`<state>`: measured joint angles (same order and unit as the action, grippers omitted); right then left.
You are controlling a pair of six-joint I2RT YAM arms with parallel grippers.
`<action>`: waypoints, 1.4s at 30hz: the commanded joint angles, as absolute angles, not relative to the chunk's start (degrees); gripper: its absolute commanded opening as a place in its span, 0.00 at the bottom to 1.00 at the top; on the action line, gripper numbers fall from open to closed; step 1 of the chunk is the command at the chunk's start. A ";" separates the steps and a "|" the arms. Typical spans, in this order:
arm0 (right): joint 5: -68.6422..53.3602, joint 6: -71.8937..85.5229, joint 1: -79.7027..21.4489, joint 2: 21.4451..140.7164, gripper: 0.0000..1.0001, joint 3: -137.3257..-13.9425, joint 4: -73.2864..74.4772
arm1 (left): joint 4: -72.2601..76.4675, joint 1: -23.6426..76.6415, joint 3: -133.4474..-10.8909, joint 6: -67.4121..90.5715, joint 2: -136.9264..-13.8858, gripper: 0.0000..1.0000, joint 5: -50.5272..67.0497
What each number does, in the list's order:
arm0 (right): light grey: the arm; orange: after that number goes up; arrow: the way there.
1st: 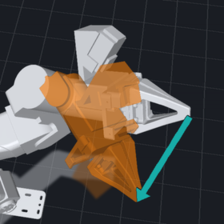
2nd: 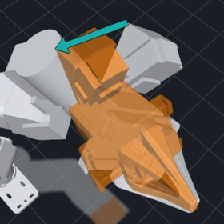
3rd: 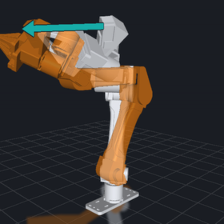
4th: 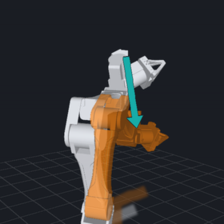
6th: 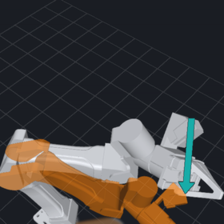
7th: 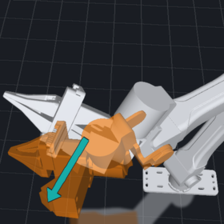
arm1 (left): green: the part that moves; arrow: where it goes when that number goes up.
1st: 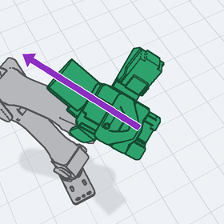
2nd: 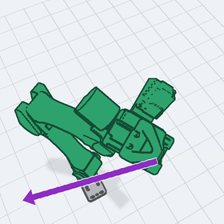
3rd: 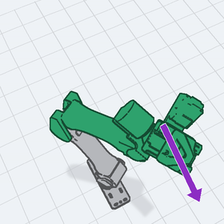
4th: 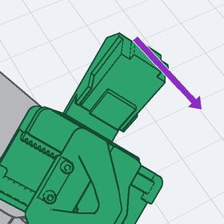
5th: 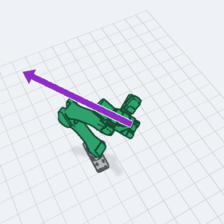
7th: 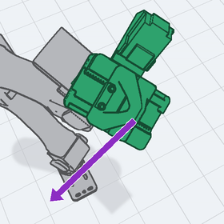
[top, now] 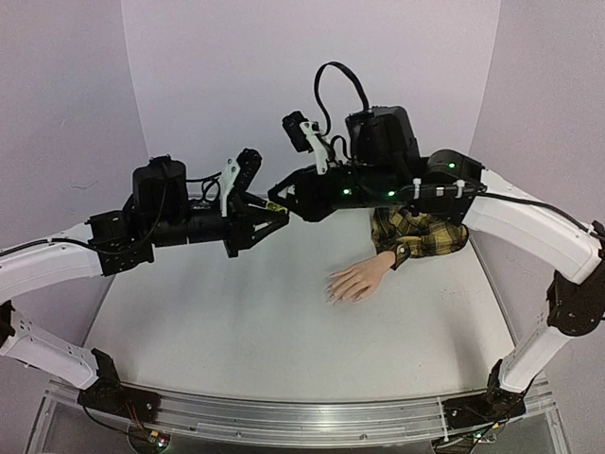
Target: Paint the nails
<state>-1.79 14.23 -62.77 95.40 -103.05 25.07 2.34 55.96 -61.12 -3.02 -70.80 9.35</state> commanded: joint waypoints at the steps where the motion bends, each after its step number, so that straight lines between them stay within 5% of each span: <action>1: -46.40 -2.43 -63.57 91.46 0.00 -99.82 22.40 | 8.47 53.53 -63.32 5.30 -67.51 0.00 56.29; 3: -54.84 -2.43 -63.56 91.52 0.00 -99.53 22.50 | 10.87 51.53 -64.73 11.41 -69.31 0.00 71.43; 5: -59.27 -1.21 -63.59 92.24 0.00 -99.75 22.52 | 9.46 51.05 -65.80 12.09 -70.77 0.00 73.74; 15: -45.87 -1.61 -63.62 86.46 0.03 -94.16 21.98 | 0.35 50.80 -68.07 2.51 -70.68 0.00 56.35; 22: -12.22 10.85 -63.52 82.47 0.63 -89.65 17.84 | 4.08 50.80 -63.51 0.14 -67.31 0.00 25.24; 27: -4.12 19.33 -63.57 83.45 0.85 -90.71 17.64 | 3.46 50.89 -63.88 -2.18 -68.72 0.00 18.15; 36: 9.58 31.17 -63.72 88.66 0.89 -96.73 20.60 | 3.70 51.16 -66.56 2.11 -73.32 0.00 6.88; 42: 14.90 31.14 -63.71 94.11 0.63 -104.88 27.18 | 4.86 52.16 -66.84 3.16 -73.85 0.00 5.32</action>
